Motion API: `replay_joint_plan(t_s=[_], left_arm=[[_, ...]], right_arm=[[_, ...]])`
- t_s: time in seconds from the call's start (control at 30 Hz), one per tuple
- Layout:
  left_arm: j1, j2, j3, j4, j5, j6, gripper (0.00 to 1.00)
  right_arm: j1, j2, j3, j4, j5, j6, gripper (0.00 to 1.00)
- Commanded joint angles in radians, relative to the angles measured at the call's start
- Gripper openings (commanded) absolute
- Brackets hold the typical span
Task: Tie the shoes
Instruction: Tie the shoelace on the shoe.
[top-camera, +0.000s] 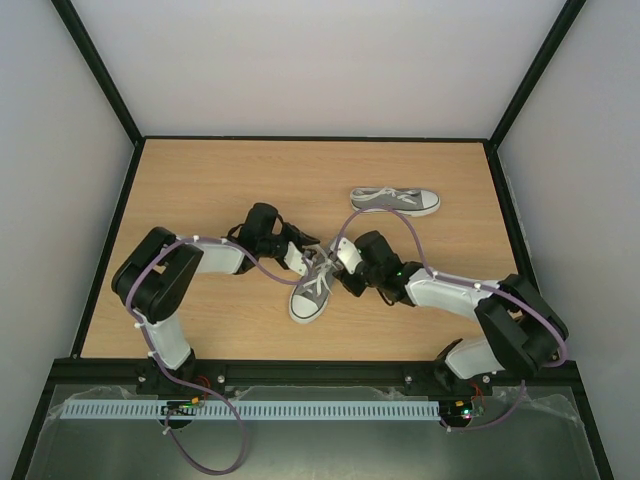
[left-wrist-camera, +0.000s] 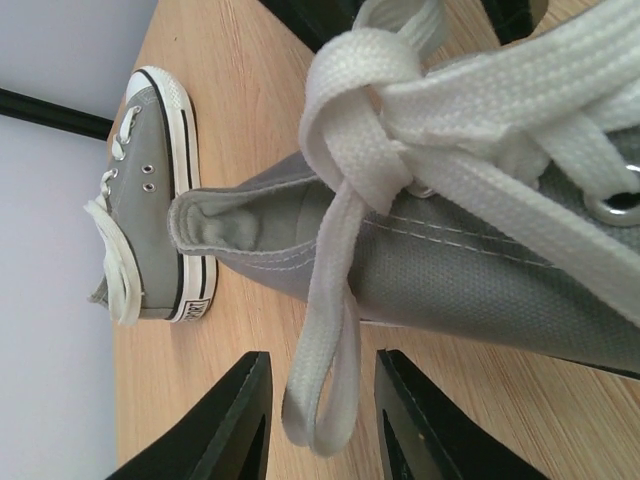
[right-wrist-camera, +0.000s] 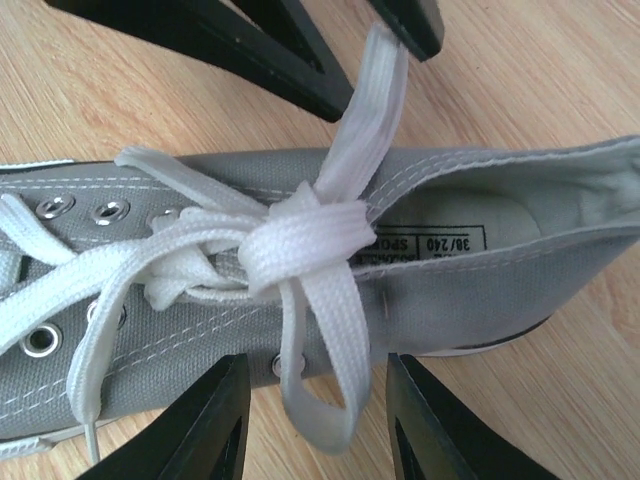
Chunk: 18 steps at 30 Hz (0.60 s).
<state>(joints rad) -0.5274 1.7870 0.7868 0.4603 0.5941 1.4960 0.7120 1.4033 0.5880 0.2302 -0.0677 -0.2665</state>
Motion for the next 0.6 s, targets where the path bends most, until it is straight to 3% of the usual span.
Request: replay_joint_plan(t_s=[0.0,0.07,0.2,0.33,0.57], left_arm=[[-0.003,0.009,0.009,-0.015,0.054,0.041,0.29],[-0.003,0.003,0.005,-0.009,0.064,0.033,0.21],[-0.003,-0.004,0.006,-0.002,0.067,0.006,0.03],[0.002,-0.002,0.015,0.015,0.051,-0.027,0.02],[0.021,0.003,0.005,0.002,0.038,-0.011,0.02]], right_arm=[[0.005,0.019,0.032,0.001,0.018,-0.020,0.39],[0.006,0.015,0.030,0.004,0.009,-0.022,0.37],[0.006,0.005,0.038,-0.021,0.001,-0.012,0.04],[0.006,-0.007,0.053,-0.109,-0.060,0.041,0.01],[0.007,-0.024,0.033,-0.144,-0.179,0.294,0.01]])
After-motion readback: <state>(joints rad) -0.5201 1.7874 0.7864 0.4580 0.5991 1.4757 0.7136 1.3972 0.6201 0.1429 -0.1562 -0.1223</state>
